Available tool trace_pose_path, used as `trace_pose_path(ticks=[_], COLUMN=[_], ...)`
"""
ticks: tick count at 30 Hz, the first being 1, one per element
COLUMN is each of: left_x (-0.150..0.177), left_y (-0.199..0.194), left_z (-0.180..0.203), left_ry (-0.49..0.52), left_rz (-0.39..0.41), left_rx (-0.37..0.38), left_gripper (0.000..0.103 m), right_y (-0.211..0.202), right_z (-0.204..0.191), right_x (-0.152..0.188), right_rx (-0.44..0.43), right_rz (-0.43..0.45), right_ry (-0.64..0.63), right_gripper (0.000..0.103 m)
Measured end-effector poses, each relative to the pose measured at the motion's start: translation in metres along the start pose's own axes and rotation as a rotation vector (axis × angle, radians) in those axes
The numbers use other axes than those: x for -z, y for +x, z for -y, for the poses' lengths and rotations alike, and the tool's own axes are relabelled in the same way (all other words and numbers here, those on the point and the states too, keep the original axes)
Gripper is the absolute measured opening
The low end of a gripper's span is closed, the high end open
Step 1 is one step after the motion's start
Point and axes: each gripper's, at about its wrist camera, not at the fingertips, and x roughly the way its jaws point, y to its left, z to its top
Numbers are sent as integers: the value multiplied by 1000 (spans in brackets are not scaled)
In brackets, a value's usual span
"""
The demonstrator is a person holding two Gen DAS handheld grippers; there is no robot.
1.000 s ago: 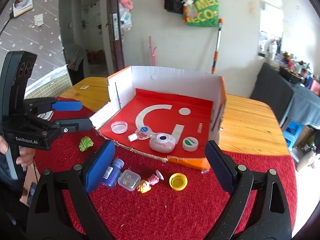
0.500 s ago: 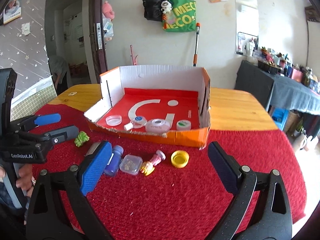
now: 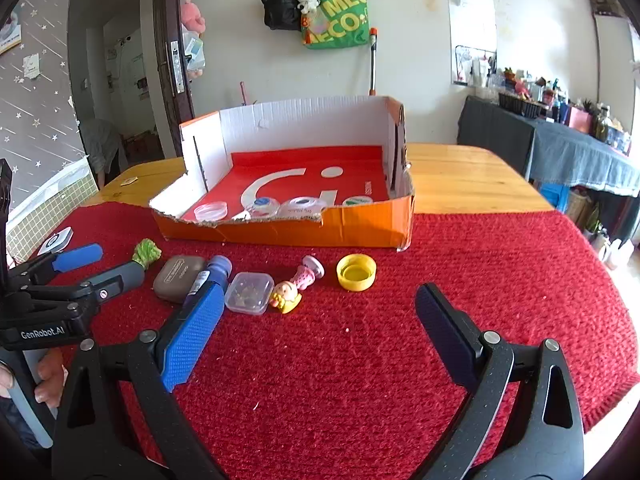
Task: Organize objects
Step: 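Withdraw both open tools from the box toward the remaining items, then grasp the green plush with the left tool while the right tool grasps the yellow cap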
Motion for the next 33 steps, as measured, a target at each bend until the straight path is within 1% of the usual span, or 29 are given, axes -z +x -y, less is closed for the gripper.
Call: trace_pose_path(ticks=[16,20,25,27,29,33], left_x=[2,-4,-13,-17,-18,-20], left_y=[11,13,14,17,20,27], left_z=[-1,-10,-22,-26,-30,-39], left_ry=[7,-2,1,14,22,20], left_rz=[-40,-53,-56,-70,-79,-108], left_rx=[-3,-2,-15,-29,-41,-49], left_gripper=[98,98,97,96,92,88], right_y=[13,17,25,28,34,44], right_z=[4,6,17,22,27,36], right_x=[7,5,-1,-5,-8,-16], right_rx=[2,6,0,-6,-2,26], right_rz=[-41,-49,-79,-94,-116,-146], right_ry=[6,1,17,22,20,-3], right_gripper=[98,98,98,98,98,98])
